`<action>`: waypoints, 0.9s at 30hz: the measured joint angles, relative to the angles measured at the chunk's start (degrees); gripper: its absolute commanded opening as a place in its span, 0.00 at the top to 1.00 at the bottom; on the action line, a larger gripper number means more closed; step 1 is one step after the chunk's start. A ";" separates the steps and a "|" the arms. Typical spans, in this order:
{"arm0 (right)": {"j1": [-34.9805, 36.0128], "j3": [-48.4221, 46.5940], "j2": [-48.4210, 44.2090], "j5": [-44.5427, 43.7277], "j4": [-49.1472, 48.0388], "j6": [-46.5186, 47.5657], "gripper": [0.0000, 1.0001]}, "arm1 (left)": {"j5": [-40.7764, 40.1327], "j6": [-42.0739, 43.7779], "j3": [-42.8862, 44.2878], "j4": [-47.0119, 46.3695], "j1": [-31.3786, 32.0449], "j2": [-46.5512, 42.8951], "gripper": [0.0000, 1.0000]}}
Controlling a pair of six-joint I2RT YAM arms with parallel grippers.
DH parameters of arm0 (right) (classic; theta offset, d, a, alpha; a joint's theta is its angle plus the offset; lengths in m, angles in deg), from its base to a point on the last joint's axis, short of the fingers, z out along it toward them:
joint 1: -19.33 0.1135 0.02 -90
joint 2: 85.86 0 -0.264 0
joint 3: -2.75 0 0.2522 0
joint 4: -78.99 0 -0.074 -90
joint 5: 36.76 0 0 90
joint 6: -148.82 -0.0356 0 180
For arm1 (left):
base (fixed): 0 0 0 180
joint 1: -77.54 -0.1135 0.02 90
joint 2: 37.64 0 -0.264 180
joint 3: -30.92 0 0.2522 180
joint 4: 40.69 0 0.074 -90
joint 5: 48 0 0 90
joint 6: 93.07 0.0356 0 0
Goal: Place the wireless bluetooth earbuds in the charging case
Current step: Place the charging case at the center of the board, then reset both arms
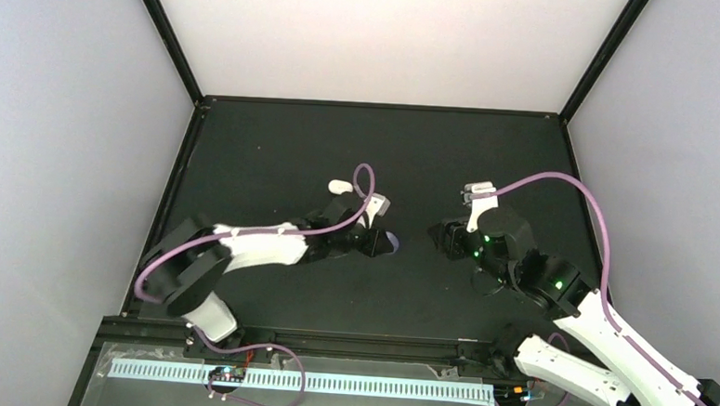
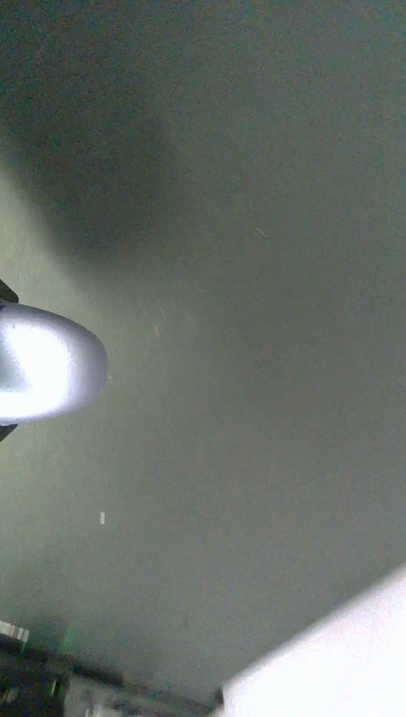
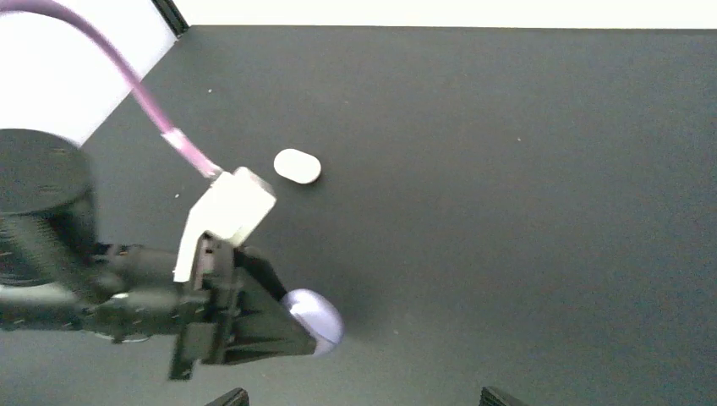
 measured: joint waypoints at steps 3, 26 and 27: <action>-0.02 1.66 -1.49 -0.70 -0.02 -0.98 0.29 | -0.52 -2.03 2.64 1.90 -1.25 8.11 0.99; -0.09 2.58 -6.27 -2.89 0.17 -1.75 0.22 | -7.48 -8.15 1.51 2.49 -3.32 9.92 0.01; -0.09 2.58 -6.43 -3.02 0.26 -1.73 0.20 | -8.79 -8.33 0.31 3.74 -3.48 7.98 0.01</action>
